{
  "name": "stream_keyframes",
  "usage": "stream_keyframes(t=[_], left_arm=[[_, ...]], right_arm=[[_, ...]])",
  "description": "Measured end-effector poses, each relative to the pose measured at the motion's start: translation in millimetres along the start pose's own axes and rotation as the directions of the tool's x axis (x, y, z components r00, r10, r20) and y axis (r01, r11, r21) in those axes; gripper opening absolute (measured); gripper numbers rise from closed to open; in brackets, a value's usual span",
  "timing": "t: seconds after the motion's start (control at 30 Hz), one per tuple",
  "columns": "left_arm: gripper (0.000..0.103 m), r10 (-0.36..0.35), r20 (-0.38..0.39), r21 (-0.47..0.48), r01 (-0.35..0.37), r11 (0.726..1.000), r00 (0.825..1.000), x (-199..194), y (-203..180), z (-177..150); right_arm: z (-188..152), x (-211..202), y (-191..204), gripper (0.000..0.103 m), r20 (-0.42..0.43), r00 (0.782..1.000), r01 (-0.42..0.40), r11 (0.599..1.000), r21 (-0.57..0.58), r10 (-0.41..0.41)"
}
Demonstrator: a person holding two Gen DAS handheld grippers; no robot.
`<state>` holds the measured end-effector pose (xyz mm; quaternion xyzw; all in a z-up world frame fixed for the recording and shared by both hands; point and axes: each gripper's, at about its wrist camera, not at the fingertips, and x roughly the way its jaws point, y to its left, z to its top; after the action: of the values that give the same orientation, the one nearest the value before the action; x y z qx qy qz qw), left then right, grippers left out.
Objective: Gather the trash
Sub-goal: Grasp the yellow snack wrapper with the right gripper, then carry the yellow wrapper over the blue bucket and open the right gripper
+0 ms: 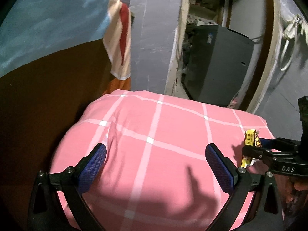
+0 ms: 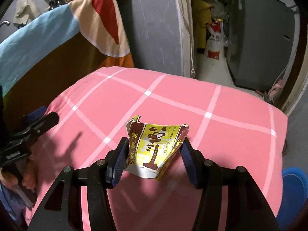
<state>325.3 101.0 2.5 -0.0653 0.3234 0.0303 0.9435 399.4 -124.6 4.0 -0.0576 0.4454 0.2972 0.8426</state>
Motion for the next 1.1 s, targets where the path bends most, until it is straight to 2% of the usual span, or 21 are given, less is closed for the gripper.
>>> stream_keyframes(t=[0.37,0.47,0.8,1.0,1.1], left_arm=[[0.101,-0.084,-0.005,0.122,0.084,0.989,0.996,-4.6,-45.3,-10.9],[0.101,-0.106,-0.009,0.136,0.106,0.985,0.994,-5.2,-50.8,-12.8],[0.100,-0.167,-0.050,0.110,0.171,0.979,0.985,0.4,-59.5,-18.4],[0.100,-0.165,-0.058,0.126,0.171,0.977,0.985,-0.3,-67.2,-20.3],[0.100,-0.168,-0.067,0.121,0.175,0.977,0.984,-0.2,-68.5,-22.2]], right_arm=[[-30.5,-31.2,-6.2,0.053,0.031,1.000,0.000,1.000,0.015,0.000],[-40.6,-38.6,-10.8,0.053,0.050,0.998,-0.026,0.999,0.041,0.024],[-61.9,-50.4,-25.8,0.053,0.035,0.999,-0.018,0.998,0.059,0.016],[-70.1,-55.2,-30.5,0.060,0.059,0.997,-0.058,0.996,0.070,0.054],[-72.8,-56.8,-31.4,0.060,0.070,0.996,-0.064,0.995,0.079,0.059]])
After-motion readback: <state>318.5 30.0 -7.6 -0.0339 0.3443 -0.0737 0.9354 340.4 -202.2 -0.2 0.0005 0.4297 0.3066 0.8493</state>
